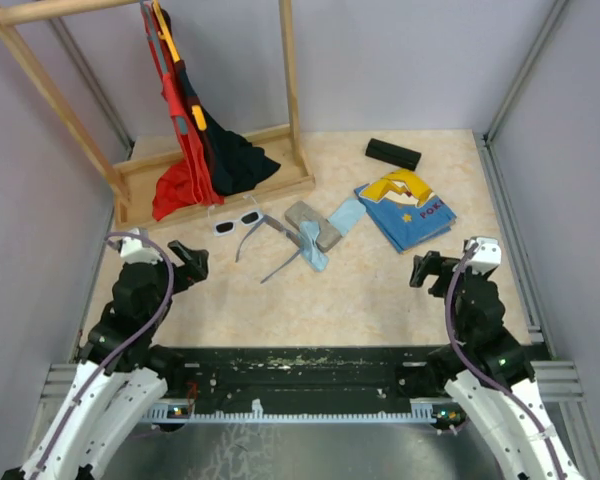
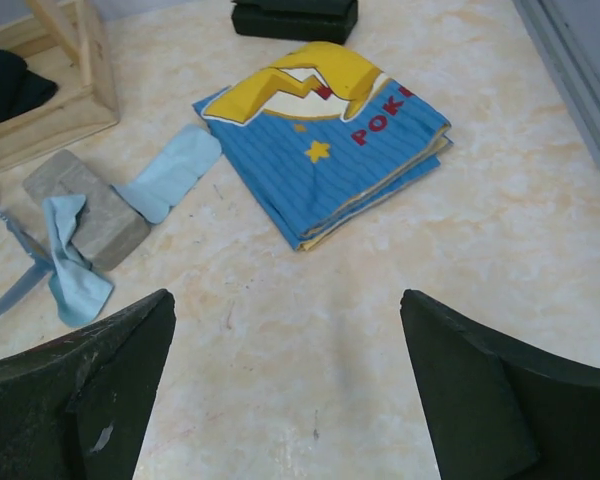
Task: Organize the sunglasses
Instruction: Adjust the sunglasses case at the center of the board.
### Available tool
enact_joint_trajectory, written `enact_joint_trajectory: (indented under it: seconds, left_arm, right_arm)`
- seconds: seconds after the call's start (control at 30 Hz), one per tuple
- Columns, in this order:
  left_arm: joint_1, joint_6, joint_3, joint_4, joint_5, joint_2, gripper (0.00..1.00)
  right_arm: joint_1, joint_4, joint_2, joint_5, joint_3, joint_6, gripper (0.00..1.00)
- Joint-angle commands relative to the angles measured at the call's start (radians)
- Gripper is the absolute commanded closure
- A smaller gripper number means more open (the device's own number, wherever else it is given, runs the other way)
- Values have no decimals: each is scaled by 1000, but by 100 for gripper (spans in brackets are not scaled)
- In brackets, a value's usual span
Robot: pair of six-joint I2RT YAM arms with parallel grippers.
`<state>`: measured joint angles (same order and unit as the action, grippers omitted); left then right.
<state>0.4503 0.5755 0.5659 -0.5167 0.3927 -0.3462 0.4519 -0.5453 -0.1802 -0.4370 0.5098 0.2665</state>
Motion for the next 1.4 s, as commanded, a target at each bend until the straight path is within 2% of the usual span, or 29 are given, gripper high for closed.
enact_joint_trajectory:
  seconds: [0.0, 0.23, 0.53, 0.8, 1.03, 1.2, 1.37]
  left_arm:
    - [-74, -58, 66, 1, -127, -96, 2]
    - [-162, -102, 99, 17, -228, -206, 1]
    - [-208, -173, 130, 22, -336, -277, 0]
    - [-218, -205, 152, 29, -381, -323, 0]
    - [-220, -227, 160, 38, -439, -324, 0]
    - [-220, -232, 162, 44, -450, -324, 0]
    - [-222, -231, 163, 46, -445, -323, 0]
  right_arm:
    - [-127, -20, -73, 125, 93, 42, 5]
    - [-283, -65, -227, 261, 179, 75, 2]
    - [-351, -43, -581, 513, 262, 40, 8]
    - [-170, 54, -903, 475, 351, -47, 10]
    - [11, 213, -1170, 472, 464, -229, 14]
    - [49, 331, -1288, 532, 514, -348, 14]
    - [53, 376, -1374, 592, 560, -423, 14]
